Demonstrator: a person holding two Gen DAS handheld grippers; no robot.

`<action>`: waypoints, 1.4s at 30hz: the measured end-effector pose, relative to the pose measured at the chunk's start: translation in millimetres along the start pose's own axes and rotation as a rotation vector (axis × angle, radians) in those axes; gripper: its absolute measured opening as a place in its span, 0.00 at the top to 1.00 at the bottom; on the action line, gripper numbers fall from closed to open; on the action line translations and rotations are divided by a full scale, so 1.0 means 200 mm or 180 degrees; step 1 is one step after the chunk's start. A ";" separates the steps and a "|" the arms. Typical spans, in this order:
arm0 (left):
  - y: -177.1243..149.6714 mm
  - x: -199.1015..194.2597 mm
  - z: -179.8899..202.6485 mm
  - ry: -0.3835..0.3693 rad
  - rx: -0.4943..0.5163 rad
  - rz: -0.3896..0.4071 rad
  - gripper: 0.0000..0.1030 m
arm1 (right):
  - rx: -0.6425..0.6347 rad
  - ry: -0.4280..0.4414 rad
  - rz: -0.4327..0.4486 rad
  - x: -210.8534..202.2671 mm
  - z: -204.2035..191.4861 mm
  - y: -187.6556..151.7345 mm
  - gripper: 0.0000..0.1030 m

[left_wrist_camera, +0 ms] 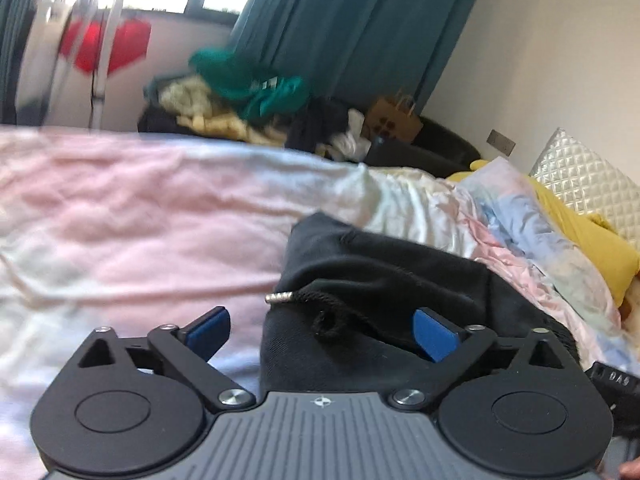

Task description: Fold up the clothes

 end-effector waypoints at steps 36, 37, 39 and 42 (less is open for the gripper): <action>-0.45 -1.83 0.37 0.0334 0.0828 0.0882 0.00 | -0.2036 0.0212 0.1065 -1.20 -0.63 -0.81 0.00; -0.46 -1.82 0.35 0.0341 0.0827 0.0872 0.00 | -0.2094 0.0181 0.1100 -1.18 -0.64 -0.84 0.00; -0.48 -1.79 0.32 0.0396 0.0845 0.0842 0.00 | -0.2206 0.0130 0.1179 -1.15 -0.66 -0.88 0.00; -0.50 -1.75 0.26 0.0488 0.0855 0.0813 0.00 | -0.2315 0.0088 0.1255 -1.09 -0.68 -0.94 0.00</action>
Point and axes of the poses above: each gripper's, at about its wrist camera, not at the fingertips, and x roughly the way its jaws point, z to its right, y to its top, the point moved 4 cm from there along x, roughly the way its jaws point, and after that the axes turned 1 degree about -x, right-handed, at the moved point
